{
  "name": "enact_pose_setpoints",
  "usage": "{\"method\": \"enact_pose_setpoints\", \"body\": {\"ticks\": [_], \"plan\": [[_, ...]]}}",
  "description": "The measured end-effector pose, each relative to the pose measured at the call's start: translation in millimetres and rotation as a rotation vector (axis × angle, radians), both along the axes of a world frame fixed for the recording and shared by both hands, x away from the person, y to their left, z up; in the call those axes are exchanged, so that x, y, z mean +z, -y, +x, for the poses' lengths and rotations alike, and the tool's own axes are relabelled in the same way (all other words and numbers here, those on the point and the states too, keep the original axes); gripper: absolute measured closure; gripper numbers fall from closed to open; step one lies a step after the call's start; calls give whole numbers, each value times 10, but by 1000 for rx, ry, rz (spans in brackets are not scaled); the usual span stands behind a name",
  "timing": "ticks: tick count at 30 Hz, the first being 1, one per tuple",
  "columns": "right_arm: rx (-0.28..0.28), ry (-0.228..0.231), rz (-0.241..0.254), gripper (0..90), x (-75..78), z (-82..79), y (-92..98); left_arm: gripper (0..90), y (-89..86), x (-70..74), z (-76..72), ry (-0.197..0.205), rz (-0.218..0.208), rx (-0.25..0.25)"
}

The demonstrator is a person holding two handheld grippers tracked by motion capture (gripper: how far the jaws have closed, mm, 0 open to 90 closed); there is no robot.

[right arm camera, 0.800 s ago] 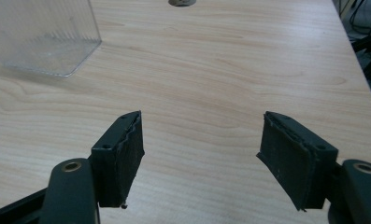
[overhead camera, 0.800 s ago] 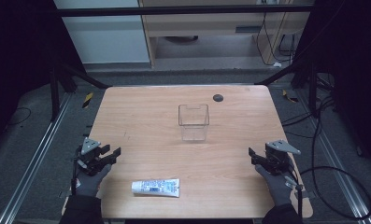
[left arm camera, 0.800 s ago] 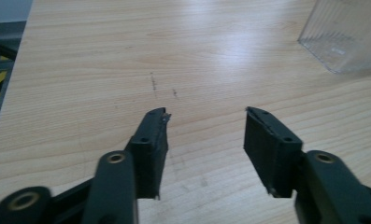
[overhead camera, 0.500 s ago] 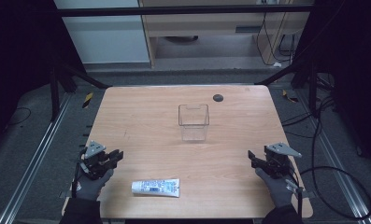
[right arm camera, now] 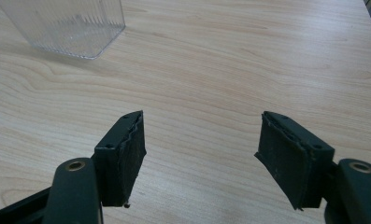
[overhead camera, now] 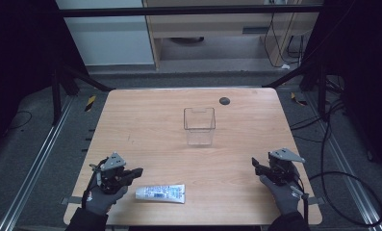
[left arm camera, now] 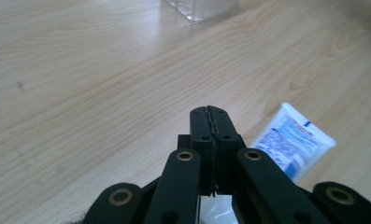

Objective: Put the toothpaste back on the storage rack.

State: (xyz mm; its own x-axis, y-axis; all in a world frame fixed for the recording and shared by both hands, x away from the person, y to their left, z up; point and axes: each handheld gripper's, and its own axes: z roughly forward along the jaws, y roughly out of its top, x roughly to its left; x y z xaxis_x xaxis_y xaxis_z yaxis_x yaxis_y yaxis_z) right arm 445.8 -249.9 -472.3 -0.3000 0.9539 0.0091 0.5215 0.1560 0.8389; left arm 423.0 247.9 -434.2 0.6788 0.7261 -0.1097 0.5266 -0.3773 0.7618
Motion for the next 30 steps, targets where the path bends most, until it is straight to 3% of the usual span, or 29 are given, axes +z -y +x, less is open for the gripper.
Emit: {"method": "enact_pose_setpoints", "body": {"ticks": [8,17,30], "plan": [[3,-10,-7,316,-15,10,-22,896,176,-54,-38,-50,16,-94],[1,-12,-25,308,-22,16,-26,896,403,-121,-103,-97,73,-220],[-8,-25,-31,300,-41,34,-27,896,593,-211,-149,-140,136,-308]]}}
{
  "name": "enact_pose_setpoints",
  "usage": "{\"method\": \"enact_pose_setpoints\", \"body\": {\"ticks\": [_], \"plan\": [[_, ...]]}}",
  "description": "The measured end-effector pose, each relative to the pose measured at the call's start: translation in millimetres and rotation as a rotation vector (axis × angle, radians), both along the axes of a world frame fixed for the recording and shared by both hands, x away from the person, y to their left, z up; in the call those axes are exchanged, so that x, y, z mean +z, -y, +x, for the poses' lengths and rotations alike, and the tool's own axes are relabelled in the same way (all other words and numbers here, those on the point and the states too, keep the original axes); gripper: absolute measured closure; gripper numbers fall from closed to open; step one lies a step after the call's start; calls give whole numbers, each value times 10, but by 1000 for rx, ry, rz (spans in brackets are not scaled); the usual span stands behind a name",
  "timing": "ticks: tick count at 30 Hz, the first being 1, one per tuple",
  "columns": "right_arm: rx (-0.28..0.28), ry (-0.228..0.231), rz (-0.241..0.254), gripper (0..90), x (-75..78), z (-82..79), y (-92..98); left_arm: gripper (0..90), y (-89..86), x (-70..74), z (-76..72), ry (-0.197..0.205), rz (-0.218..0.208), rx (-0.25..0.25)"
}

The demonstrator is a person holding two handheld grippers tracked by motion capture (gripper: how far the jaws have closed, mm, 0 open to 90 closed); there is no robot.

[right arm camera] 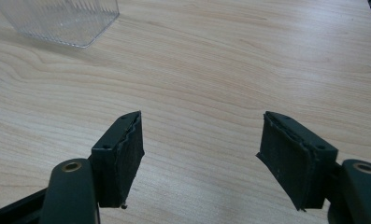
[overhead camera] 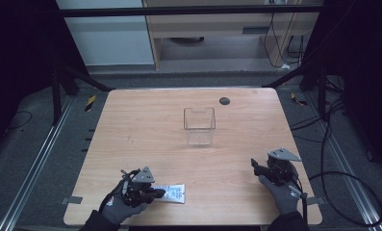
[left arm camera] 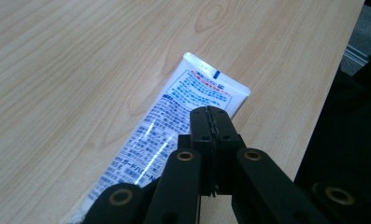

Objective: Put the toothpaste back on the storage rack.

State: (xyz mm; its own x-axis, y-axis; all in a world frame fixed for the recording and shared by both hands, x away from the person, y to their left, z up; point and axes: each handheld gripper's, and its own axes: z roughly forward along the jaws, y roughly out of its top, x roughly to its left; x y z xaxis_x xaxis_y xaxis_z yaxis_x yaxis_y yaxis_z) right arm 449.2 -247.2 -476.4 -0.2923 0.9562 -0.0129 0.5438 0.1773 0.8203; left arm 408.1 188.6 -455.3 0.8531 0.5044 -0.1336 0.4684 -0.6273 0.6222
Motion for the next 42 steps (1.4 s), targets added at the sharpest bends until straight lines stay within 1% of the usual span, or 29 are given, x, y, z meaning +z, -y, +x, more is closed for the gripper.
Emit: {"method": "enact_pose_setpoints", "body": {"ticks": [5,7,8,10,11,16,18,19,26,28,31,32,36,39,42], "plan": [[-2,-2,-3,297,-2,0,-3,896,72,-40,-17,-15,24,-35],[-3,-2,-3,296,-2,0,-2,896,96,-56,-24,-16,30,-39],[-4,-4,-1,295,-2,0,-3,896,108,-61,-26,-17,41,-44],[-5,-5,-2,295,-3,1,-3,896,122,-74,-28,-16,42,-45],[-5,-5,-1,294,-3,2,-4,896,148,-88,-33,-23,52,-56],[-5,-5,-5,293,-1,5,-9,896,201,-129,-38,-34,70,-76],[-6,-3,-13,292,-6,10,-5,896,209,-138,-37,-34,70,-76],[-7,-5,-13,291,-6,9,-6,896,222,-146,-35,-36,78,-76],[-11,-3,-18,289,-7,13,-1,896,241,-180,-7,-35,92,-67],[-12,-3,-18,288,-6,14,0,896,244,-183,0,-38,82,-63],[-13,-1,-19,288,-6,18,1,896,247,-184,15,-34,87,-65],[-13,-2,-19,287,-7,20,0,896,251,-187,19,-34,81,-58],[-18,0,-23,284,-8,20,-2,895,258,-187,51,-28,86,-52],[-19,0,-24,283,-9,21,-1,896,273,-187,71,-17,90,-44],[-19,-2,-24,283,-13,26,-4,895,276,-191,105,-17,85,-33]]}}
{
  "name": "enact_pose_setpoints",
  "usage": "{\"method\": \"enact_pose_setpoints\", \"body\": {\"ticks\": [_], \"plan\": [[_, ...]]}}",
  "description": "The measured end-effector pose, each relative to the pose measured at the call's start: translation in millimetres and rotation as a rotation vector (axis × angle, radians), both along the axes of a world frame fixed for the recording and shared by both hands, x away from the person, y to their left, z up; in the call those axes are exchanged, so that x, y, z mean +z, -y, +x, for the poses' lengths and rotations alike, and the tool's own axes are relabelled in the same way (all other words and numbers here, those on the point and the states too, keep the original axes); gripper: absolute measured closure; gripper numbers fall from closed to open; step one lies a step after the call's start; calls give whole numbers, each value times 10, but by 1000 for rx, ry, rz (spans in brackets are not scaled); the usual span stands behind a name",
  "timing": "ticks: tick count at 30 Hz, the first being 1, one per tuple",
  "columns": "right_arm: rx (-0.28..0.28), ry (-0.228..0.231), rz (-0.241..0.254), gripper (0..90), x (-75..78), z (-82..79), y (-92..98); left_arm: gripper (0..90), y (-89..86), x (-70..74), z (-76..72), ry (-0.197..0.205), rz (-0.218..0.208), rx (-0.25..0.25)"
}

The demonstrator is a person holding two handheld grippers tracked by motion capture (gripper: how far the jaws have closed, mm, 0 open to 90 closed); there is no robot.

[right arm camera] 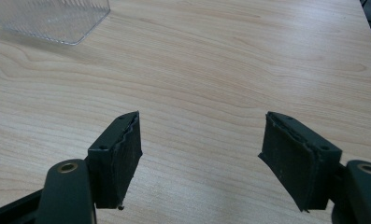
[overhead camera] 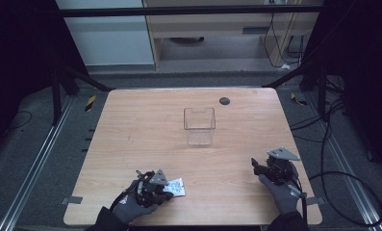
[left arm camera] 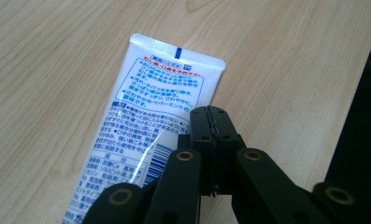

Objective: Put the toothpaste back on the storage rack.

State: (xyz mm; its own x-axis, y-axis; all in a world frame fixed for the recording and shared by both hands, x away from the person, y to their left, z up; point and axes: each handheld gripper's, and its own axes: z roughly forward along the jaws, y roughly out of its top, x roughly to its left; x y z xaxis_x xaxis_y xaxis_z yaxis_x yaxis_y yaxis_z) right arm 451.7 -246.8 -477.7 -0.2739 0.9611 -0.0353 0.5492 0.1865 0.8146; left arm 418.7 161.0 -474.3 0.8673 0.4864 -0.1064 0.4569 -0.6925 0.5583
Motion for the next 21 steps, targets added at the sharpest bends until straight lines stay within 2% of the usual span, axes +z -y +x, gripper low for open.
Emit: {"method": "enact_pose_setpoints", "body": {"ticks": [6,21], "plan": [[0,1,-1,281,0,-2,-8,895,-1,1,33,16,9,23],[0,-6,-5,279,-8,7,-17,895,-75,26,161,38,-20,112]]}}
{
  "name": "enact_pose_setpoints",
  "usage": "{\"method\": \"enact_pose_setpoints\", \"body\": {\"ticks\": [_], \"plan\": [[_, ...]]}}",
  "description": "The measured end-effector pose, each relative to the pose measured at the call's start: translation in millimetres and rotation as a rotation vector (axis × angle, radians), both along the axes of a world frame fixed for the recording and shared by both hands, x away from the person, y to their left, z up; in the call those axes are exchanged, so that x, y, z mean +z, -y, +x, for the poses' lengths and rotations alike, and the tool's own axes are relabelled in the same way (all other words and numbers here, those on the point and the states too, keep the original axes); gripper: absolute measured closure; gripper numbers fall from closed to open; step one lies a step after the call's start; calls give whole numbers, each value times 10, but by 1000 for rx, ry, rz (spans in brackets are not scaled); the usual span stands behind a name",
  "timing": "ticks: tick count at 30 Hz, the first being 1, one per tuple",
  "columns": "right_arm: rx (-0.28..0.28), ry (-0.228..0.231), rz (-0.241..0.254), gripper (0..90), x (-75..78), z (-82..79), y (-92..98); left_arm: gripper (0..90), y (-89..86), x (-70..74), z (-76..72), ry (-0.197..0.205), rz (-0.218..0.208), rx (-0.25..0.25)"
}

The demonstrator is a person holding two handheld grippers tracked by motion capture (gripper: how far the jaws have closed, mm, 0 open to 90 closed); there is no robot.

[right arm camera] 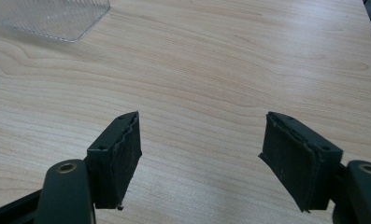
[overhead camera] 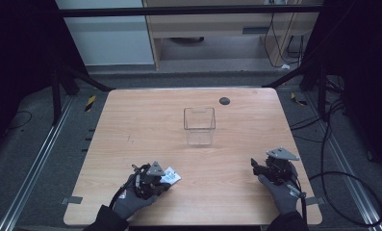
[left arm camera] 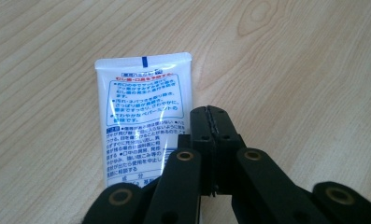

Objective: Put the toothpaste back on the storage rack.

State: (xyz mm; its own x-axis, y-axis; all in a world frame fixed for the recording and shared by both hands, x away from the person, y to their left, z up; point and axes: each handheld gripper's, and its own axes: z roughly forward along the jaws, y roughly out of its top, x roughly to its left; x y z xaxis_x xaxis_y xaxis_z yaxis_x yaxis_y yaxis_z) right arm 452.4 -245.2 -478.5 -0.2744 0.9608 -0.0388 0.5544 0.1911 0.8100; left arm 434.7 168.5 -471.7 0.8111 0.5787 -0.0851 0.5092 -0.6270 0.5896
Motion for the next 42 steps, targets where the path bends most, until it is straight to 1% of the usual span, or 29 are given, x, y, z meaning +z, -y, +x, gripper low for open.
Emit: {"method": "enact_pose_setpoints", "body": {"ticks": [4,5,10,12,14,18,19,20,21,23,27,28,32,36,37,38,41,42], "plan": [[-2,-2,1,279,1,1,-1,895,-6,0,10,5,0,9],[-2,-2,0,279,0,2,0,895,-18,0,25,8,-3,20],[-1,-2,-1,279,-2,3,-2,895,-43,9,49,15,1,37],[-1,-3,0,279,-2,4,-3,893,-52,25,49,27,-6,49],[0,-1,0,279,1,2,-3,884,-71,56,48,33,-16,55],[2,-4,2,280,-2,3,5,856,-139,159,48,48,-59,79],[2,-4,1,280,-5,5,7,848,-139,159,48,48,-59,79],[2,-5,2,279,-5,5,8,839,-187,231,52,67,-68,105],[3,-4,1,279,-5,6,12,829,-213,263,57,72,-80,118],[1,-5,4,279,-1,0,13,804,-268,330,71,84,-93,149],[-1,-5,7,279,-4,1,24,737,-360,436,100,98,-101,196],[-2,-4,6,279,-4,1,25,717,-378,456,108,93,-100,200],[-2,-8,6,279,-6,4,22,652,-404,517,119,104,-106,212],[-1,-10,2,278,-11,9,22,583,-421,551,138,104,-98,229],[-4,-12,4,277,-12,8,20,560,-426,560,155,99,-87,243],[-3,-13,3,277,-14,9,21,538,-426,560,155,99,-87,243],[-6,-13,1,275,-17,9,16,476,-422,546,188,85,-62,248],[-7,-16,-4,275,-16,10,12,462,-417,533,199,71,-55,253]]}}
